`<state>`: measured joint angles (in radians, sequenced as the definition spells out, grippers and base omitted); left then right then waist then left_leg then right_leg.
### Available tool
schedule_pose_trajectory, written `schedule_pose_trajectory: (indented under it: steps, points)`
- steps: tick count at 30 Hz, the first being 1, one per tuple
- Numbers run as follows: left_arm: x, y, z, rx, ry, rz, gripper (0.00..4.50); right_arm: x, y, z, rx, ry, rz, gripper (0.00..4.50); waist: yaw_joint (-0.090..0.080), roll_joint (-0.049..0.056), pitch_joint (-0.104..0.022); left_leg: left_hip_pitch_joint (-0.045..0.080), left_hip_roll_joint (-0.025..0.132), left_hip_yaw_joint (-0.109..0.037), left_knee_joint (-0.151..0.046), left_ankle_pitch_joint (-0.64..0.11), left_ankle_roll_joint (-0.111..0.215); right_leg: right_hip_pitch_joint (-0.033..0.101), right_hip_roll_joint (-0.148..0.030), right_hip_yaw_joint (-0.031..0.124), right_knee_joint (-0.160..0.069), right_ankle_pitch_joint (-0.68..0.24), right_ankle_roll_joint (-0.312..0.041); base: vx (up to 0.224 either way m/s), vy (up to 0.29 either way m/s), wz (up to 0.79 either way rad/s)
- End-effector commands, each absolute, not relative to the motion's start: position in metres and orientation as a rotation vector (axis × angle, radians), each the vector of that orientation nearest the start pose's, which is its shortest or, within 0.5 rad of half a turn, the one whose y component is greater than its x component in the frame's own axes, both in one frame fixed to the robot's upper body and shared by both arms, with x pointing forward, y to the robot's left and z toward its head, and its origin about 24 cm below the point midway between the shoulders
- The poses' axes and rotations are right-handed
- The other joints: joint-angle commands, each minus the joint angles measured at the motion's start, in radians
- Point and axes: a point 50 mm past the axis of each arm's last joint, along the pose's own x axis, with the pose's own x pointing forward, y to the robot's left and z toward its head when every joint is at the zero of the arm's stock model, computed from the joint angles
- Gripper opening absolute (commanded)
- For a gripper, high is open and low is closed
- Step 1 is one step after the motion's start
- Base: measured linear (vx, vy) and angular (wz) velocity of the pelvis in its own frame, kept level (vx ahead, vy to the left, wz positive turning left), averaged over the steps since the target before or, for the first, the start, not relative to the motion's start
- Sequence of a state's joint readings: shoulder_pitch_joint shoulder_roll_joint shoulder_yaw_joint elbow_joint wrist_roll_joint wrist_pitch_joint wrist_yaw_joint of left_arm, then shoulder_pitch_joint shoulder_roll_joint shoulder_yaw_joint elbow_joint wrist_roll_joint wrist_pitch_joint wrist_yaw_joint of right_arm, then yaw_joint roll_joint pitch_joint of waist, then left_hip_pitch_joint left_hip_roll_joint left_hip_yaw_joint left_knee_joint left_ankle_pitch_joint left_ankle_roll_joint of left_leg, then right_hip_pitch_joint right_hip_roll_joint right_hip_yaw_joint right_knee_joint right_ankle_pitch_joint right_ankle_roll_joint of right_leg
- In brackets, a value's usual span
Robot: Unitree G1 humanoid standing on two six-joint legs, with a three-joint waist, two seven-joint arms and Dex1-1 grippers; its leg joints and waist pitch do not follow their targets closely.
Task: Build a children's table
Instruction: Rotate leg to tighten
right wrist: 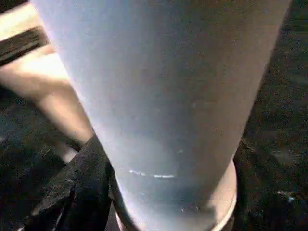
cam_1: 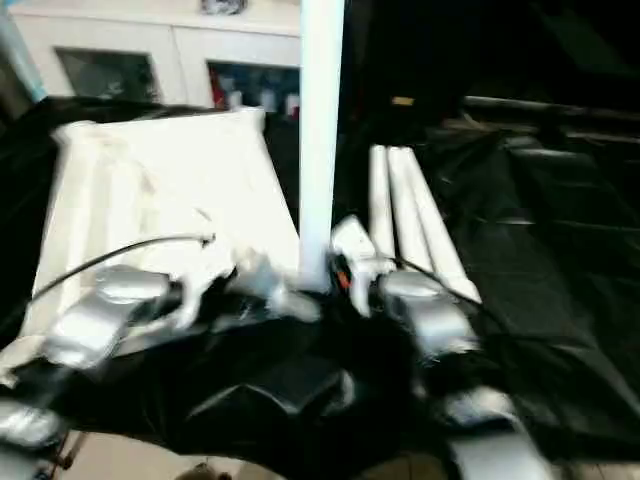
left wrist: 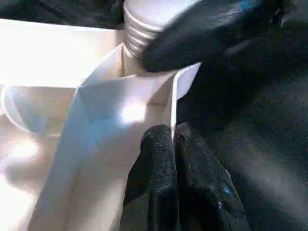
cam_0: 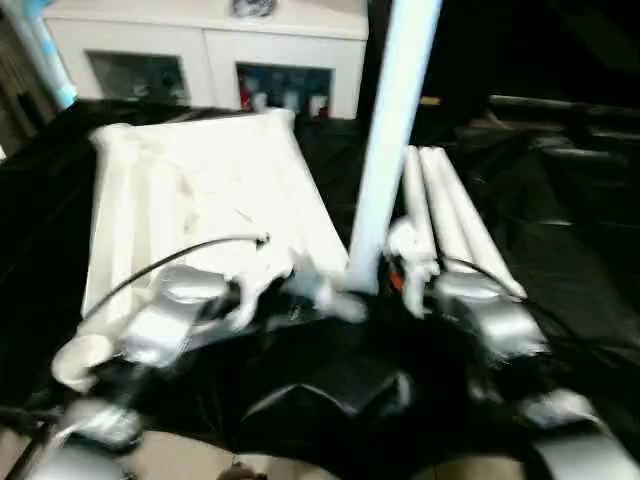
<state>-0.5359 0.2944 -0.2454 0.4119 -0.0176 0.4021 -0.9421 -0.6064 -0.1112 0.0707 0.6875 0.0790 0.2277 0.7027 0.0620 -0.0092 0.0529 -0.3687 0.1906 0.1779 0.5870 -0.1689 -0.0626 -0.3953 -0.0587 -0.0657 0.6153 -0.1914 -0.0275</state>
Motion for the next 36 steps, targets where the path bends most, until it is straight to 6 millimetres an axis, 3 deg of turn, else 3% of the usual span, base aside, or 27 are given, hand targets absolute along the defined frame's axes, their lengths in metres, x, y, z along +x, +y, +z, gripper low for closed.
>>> schedule_pose_trajectory:
  steps: [1, 4, 5, 9, 10, 12, 16, 24, 33, 34, 36]
  points:
    - [0.323, 0.096, 0.064, 0.232, 0.422, -1.065, 0.0, 0.333, -0.083, 0.024, 0.03, 0.446, 0.79, 2.77, -0.003, -0.003, -0.06, 0.015, 0.04, -0.018, -0.071, -0.256, -0.016, 0.041, -0.09, 0.054, -0.091, -0.337, -0.159, 0.0, 0.0, 0.0]
    - [0.337, 0.081, 0.068, 0.231, 0.4, -0.946, 0.0, 0.341, -0.068, 0.022, 0.084, 0.452, 0.631, 2.77, -0.005, -0.001, -0.06, 0.014, 0.039, -0.016, -0.07, -0.236, -0.004, 0.04, -0.087, 0.054, -0.091, -0.304, -0.165, 0.0, 0.0, 0.0]
    - [0.338, 0.079, 0.069, 0.233, 0.396, -0.937, 0.0, 0.342, -0.065, 0.022, 0.083, 0.45, 0.618, 2.77, -0.006, 0.0, -0.061, 0.017, 0.037, -0.014, -0.068, -0.234, -0.009, 0.036, -0.086, 0.053, -0.092, -0.303, -0.166, 0.0, 0.0, 0.0]
    - [0.337, 0.07, 0.071, 0.252, 0.368, -0.974, 0.0, 0.341, -0.053, 0.025, 0.043, 0.397, 0.665, 2.77, -0.003, 0.0, -0.065, 0.011, 0.039, -0.014, -0.068, -0.207, 0.006, 0.043, -0.087, 0.052, -0.084, -0.229, -0.174, 0.0, 0.0, 0.0]
    - [0.336, 0.069, 0.071, 0.259, 0.362, -0.986, 0.0, 0.341, -0.051, 0.026, 0.053, 0.394, 0.676, 3.32, -0.003, 0.0, -0.067, 0.009, 0.04, -0.013, -0.067, -0.18, 0.02, 0.046, -0.085, 0.052, -0.078, -0.164, -0.189, 0.0, 0.0, 0.0]
    - [0.332, 0.071, 0.069, 0.264, 0.364, -1.014, 0.0, 0.341, -0.051, 0.029, 0.119, 0.39, 0.719, 3.46, -0.003, -0.004, -0.066, 0.008, 0.039, -0.012, -0.066, -0.176, 0.033, 0.048, -0.085, 0.052, -0.076, -0.148, -0.199, 0.0, 0.0, 0.0]
    - [0.328, 0.078, 0.066, 0.271, 0.371, -1.055, 0.0, 0.342, -0.057, 0.031, 0.079, 0.373, 0.759, 3.95, -0.007, -0.002, -0.063, 0.008, 0.041, -0.013, -0.067, -0.195, 0.036, 0.047, -0.088, 0.052, -0.08, -0.193, -0.197, 0.0, 0.0, 0.0]
    - [0.311, 0.098, 0.062, 0.297, 0.38, -1.227, 0.0, 0.333, -0.08, 0.039, 0.004, 0.318, 0.998, 3.95, -0.004, -0.004, -0.063, 0.009, 0.046, -0.012, -0.068, -0.187, 0.051, 0.047, -0.086, 0.052, -0.074, -0.161, -0.208, 0.0, 0.0, 0.0]
    - [0.299, 0.114, 0.06, 0.333, 0.421, -1.337, 0.0, 0.319, -0.1, 0.044, -0.095, 0.334, 1.213, 3.95, 0.007, -0.003, -0.061, 0.011, 0.047, -0.011, -0.068, -0.207, 0.041, 0.045, -0.086, 0.053, -0.078, -0.203, -0.201, 0.0, 0.0, 0.0]
    - [0.298, 0.115, 0.06, 0.335, 0.427, -1.346, 0.0, 0.318, -0.101, 0.044, -0.096, 0.335, 1.222, 3.7, 0.008, -0.003, -0.062, 0.011, 0.047, -0.012, -0.068, -0.2, 0.042, 0.046, -0.087, 0.053, -0.077, -0.197, -0.202, 0.0, 0.0, 0.0]
    - [0.297, 0.117, 0.059, 0.335, 0.44, -1.361, 0.0, 0.317, -0.102, 0.045, -0.094, 0.335, 1.235, 3.63, 0.009, -0.001, -0.062, 0.011, 0.047, -0.012, -0.068, -0.196, 0.041, 0.045, -0.086, 0.053, -0.076, -0.194, -0.203, 0.0, 0.0, 0.0]
